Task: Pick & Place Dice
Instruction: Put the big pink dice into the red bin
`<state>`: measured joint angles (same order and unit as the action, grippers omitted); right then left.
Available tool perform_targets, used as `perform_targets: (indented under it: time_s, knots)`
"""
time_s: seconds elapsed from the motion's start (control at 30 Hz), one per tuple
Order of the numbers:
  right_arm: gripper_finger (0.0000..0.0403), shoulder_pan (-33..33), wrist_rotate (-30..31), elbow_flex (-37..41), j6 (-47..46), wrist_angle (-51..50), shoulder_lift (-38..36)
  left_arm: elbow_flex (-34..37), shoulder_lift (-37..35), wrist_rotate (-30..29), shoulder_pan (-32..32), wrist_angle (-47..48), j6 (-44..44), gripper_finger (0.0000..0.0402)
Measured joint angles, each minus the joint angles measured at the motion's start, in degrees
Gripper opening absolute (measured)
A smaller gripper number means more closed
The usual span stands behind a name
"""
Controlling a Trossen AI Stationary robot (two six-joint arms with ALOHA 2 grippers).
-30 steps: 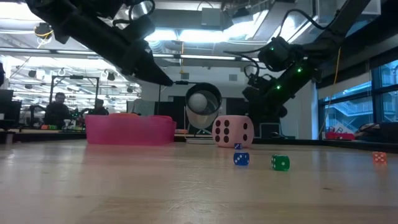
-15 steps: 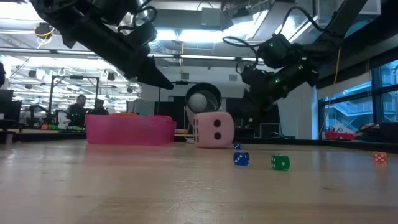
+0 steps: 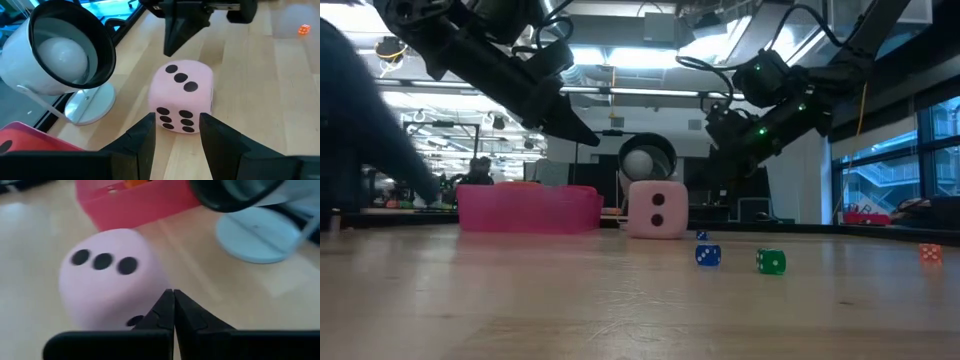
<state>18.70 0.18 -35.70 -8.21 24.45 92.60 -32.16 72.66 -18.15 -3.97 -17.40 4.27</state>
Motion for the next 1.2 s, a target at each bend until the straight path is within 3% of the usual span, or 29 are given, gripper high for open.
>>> perform_targets:
  time_s: [0.13, 0.47, 0.8, 0.97, 1.2]
  knots:
    - [0.0000, 0.00, 1.71, -0.22, 0.14, 0.01, 1.04, 0.00, 0.00, 0.09, 0.00, -0.01, 0.00, 0.0143]
    - [0.0000, -1.21, -12.42, -7.83, 0.11, 0.02, 9.37, -0.02, 0.00, 0.50, 0.15, -0.53, -0.32, 0.0143]
    - [0.0007, -3.85, -16.72, -8.83, -0.61, -0.94, 8.90, -0.39, 0.00, 5.03, 0.52, 0.22, -0.96, 0.0143]
    - [0.0016, -5.83, -15.47, -8.83, 1.12, -1.84, 6.42, -5.11, -0.02, 8.76, 2.17, 8.93, -0.48, 0.0143]
    - [0.0018, -8.96, -11.63, -8.83, 5.18, -4.99, -2.41, -14.13, 0.00, 2.71, 6.79, 27.18, 0.40, 0.0149]
